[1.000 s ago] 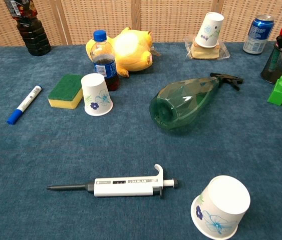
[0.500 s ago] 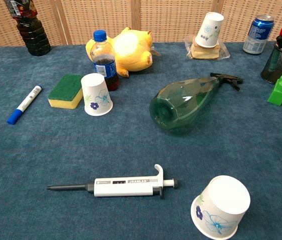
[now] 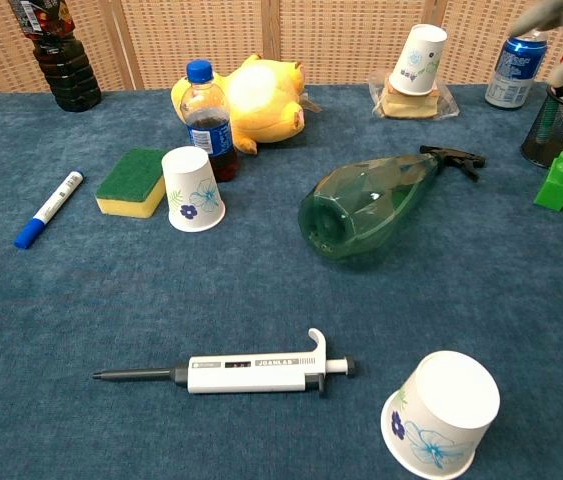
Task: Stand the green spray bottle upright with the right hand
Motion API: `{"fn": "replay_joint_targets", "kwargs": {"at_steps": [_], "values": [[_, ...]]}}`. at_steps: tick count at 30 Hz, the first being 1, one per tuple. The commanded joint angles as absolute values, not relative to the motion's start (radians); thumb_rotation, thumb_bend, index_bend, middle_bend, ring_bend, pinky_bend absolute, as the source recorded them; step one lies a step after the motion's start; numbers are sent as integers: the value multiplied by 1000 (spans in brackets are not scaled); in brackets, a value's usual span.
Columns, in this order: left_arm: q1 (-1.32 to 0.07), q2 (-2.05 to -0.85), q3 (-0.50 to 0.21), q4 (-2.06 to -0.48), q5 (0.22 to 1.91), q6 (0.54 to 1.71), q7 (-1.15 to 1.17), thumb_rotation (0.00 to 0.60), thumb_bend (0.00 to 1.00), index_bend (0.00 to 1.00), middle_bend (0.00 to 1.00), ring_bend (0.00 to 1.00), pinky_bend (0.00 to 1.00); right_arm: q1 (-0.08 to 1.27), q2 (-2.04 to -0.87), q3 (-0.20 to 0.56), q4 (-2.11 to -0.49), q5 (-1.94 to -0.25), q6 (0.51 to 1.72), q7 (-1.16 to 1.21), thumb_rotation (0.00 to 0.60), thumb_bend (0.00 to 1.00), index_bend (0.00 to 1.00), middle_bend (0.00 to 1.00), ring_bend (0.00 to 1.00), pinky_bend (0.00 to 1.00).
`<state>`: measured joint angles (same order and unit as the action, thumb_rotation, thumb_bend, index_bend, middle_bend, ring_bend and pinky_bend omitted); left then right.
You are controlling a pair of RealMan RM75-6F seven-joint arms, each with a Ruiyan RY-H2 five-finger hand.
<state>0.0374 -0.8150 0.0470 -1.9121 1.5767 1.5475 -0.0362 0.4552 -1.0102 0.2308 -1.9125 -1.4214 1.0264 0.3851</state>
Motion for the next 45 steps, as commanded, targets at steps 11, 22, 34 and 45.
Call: {"fn": "replay_joint_targets", "kwargs": {"at_steps": [11, 22, 34, 45], "values": [[4, -840, 33, -1881, 1528, 1484, -49, 532, 240, 372, 324, 287, 118, 701, -1176, 310, -1883, -1252, 794, 286, 333, 290, 0, 221, 114, 310], [-1, -872, 33, -1816, 1495, 1453, -103, 532, 238, 372, 324, 287, 151, 897, -1328, 349, -1774, -1031, 703, 119, 333, 289, 0, 222, 114, 310], [8, -887, 38, -1774, 1481, 1448, -142, 534, 240, 374, 323, 287, 154, 1030, -1435, 291, -1598, -880, 679, -53, 331, 291, 7, 226, 114, 298], [2, -896, 38, -1768, 1493, 1444, -144, 536, 240, 380, 325, 287, 153, 1072, -1455, 168, -1574, -865, 721, -273, 334, 288, 56, 255, 114, 279]]}}
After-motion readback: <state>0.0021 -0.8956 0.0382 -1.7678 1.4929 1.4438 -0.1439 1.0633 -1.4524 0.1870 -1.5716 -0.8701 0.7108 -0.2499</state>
